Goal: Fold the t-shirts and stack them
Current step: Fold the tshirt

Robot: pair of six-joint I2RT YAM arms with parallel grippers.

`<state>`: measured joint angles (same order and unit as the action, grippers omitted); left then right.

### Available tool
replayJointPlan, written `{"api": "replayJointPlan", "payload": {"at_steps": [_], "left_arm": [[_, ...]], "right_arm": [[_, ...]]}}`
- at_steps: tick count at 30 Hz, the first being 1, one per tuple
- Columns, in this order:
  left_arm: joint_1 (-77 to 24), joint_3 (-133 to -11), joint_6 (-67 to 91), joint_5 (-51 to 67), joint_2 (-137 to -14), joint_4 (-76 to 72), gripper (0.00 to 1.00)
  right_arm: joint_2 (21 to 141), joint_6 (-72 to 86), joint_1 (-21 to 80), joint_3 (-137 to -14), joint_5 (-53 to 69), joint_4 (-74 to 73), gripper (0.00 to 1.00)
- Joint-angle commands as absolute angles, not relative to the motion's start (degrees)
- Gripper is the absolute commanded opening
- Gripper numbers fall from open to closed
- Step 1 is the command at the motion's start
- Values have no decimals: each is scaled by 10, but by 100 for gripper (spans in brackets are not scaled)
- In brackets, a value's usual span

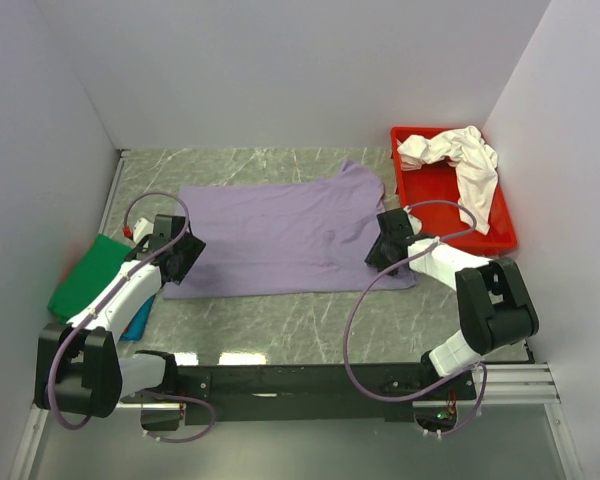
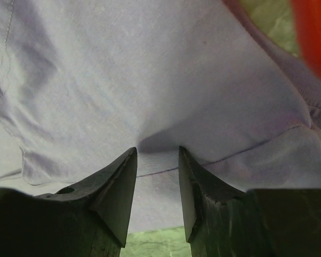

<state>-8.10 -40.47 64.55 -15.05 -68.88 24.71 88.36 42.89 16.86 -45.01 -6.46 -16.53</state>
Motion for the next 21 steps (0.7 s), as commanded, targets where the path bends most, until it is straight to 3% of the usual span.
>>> {"api": "replayJointPlan", "payload": {"at_steps": [1, 13, 21], "left_arm": [[-83, -408, 644, -160, -690, 245, 75], [-83, -455, 683, -205, -749, 267, 73], [-84, -555, 750, -301, -828, 375, 62]], "right_arm": [[884, 416, 152, -455, -102, -222, 45], [870, 385, 178, -503, -88, -231, 45], [886, 381, 212, -582, -99, -249, 45]]}}
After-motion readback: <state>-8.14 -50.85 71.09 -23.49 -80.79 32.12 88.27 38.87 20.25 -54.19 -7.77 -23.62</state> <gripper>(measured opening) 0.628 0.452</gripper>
